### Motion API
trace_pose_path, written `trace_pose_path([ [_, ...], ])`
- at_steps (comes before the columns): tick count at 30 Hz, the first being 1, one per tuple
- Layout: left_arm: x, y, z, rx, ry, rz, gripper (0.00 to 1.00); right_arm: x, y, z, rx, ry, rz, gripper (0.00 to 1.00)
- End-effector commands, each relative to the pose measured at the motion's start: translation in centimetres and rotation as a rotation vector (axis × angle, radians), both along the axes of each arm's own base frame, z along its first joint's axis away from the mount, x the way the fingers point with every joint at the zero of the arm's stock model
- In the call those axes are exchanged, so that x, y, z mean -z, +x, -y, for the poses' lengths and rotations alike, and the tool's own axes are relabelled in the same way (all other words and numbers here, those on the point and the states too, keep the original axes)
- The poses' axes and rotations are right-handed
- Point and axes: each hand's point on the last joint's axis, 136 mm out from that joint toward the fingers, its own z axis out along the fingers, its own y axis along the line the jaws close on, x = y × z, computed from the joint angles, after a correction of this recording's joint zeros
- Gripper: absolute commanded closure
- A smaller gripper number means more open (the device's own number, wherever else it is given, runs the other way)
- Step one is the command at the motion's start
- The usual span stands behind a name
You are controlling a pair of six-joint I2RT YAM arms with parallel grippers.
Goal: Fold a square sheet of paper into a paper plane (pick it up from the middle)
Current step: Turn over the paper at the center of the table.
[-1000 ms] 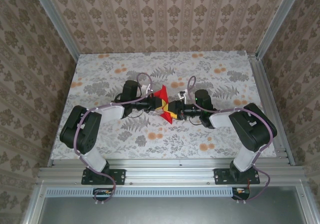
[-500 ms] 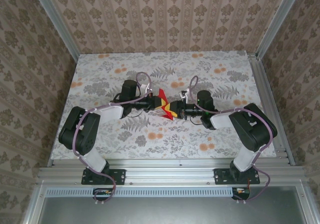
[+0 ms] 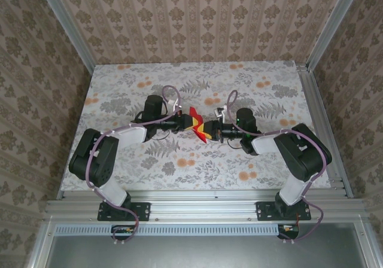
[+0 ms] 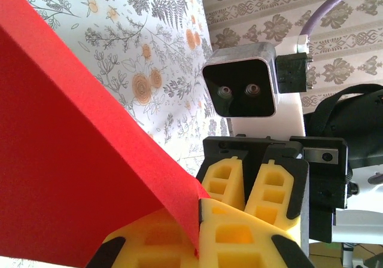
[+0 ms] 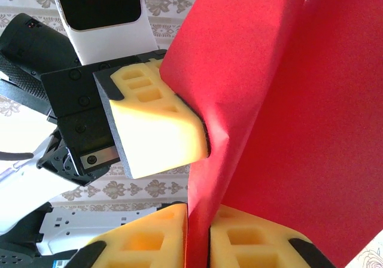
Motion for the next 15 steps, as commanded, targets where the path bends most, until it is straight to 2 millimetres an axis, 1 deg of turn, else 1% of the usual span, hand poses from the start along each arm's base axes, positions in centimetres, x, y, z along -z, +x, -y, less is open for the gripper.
trace_pose_path([
  [1, -1.0, -0.5, -0.3, 0.016, -0.025, 0.020, 0.93, -0.8, -0.2, 0.1, -0.021, 0.025, 0.031, 0.84],
  [4, -1.2, -0.4, -0.2, 0.016, -0.024, 0.021, 0.87, -0.8, -0.3, 0.1, -0.021, 0.024, 0.031, 0.86],
  [9, -1.9, -0.2, -0.3, 0.010, -0.005, 0.031, 0.65, -0.8, -0.2, 0.1, -0.020, 0.019, 0.031, 0.91],
  [10, -2.0, 0.6, -1.1, -0.020, 0.009, 0.038, 0.62, -0.8, -0.2, 0.1, -0.019, 0.018, 0.032, 0.92],
  [11, -2.3, 0.9, -1.5, -0.035, 0.025, 0.049, 0.59, -0.8, -0.2, 0.1, -0.019, 0.016, 0.032, 0.92],
  [13, -2.6, 1.0, -2.3, -0.061, 0.075, 0.059, 0.52, -0.9, -0.1, 0.1, -0.019, 0.010, 0.035, 0.94],
  [15, -3.0, 0.9, -3.3, -0.097, 0.124, 0.079, 0.42, -0.9, 0.0, 0.0, -0.019, 0.003, 0.037, 0.94],
])
